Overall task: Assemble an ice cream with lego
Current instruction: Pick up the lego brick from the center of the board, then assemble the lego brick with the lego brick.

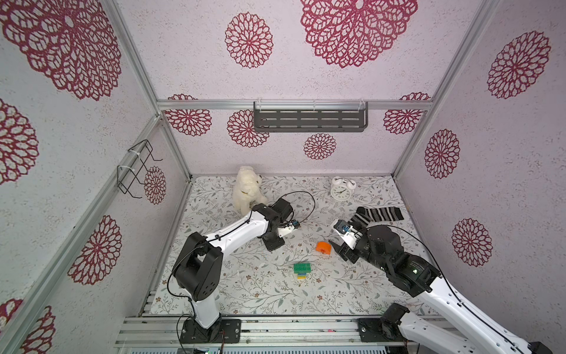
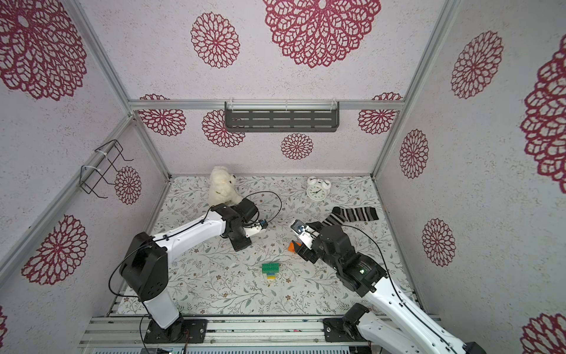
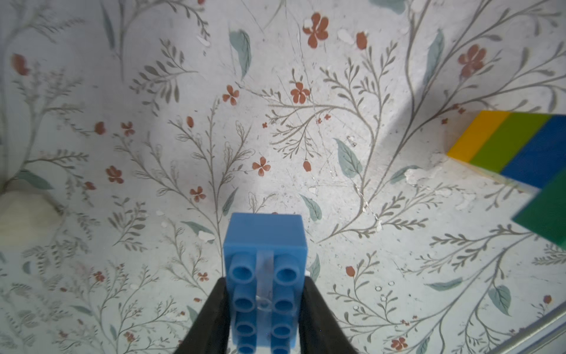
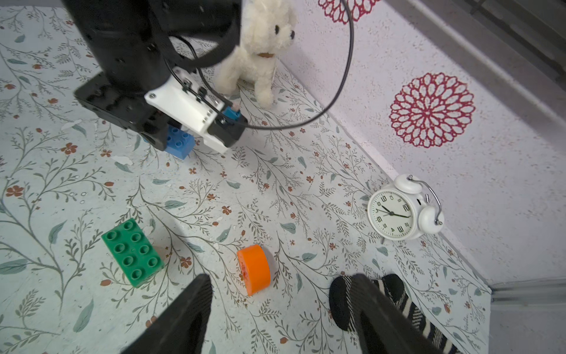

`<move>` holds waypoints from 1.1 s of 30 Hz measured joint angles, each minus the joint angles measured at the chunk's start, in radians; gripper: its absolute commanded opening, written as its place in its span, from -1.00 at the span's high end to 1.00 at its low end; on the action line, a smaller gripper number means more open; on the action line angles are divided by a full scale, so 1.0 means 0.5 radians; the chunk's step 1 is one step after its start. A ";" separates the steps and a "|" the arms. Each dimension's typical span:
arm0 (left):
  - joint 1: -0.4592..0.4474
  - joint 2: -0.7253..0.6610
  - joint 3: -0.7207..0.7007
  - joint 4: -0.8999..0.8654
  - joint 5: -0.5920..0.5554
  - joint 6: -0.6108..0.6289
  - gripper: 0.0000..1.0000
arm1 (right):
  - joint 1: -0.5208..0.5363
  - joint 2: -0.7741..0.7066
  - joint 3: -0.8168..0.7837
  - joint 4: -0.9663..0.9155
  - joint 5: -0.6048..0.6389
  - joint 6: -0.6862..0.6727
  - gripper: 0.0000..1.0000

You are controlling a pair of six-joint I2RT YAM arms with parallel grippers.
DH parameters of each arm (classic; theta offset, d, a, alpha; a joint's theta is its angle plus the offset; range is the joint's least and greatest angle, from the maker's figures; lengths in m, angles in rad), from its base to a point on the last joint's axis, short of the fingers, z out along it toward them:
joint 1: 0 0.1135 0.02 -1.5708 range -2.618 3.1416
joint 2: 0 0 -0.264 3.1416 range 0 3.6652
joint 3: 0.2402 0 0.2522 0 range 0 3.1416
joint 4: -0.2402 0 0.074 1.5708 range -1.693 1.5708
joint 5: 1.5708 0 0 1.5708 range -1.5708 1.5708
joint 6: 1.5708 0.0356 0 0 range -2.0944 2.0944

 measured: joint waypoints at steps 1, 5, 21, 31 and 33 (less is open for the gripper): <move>-0.021 -0.050 0.007 -0.014 -0.015 0.000 0.63 | -0.027 0.000 0.000 -0.002 0.018 0.014 -0.50; -0.140 -0.180 0.053 -0.064 -0.060 0.002 0.63 | -0.167 0.008 0.000 -0.007 0.069 0.080 -0.49; -0.591 -0.141 0.378 -0.411 -0.060 0.197 0.61 | -0.549 0.063 -0.052 -0.007 0.092 0.244 -0.50; -0.616 0.052 0.462 -0.463 0.089 0.282 0.60 | -0.816 0.004 -0.136 0.046 0.152 0.380 -0.51; -0.620 0.085 0.472 -0.465 0.113 0.287 0.60 | -0.842 -0.013 -0.146 0.054 0.151 0.388 -0.51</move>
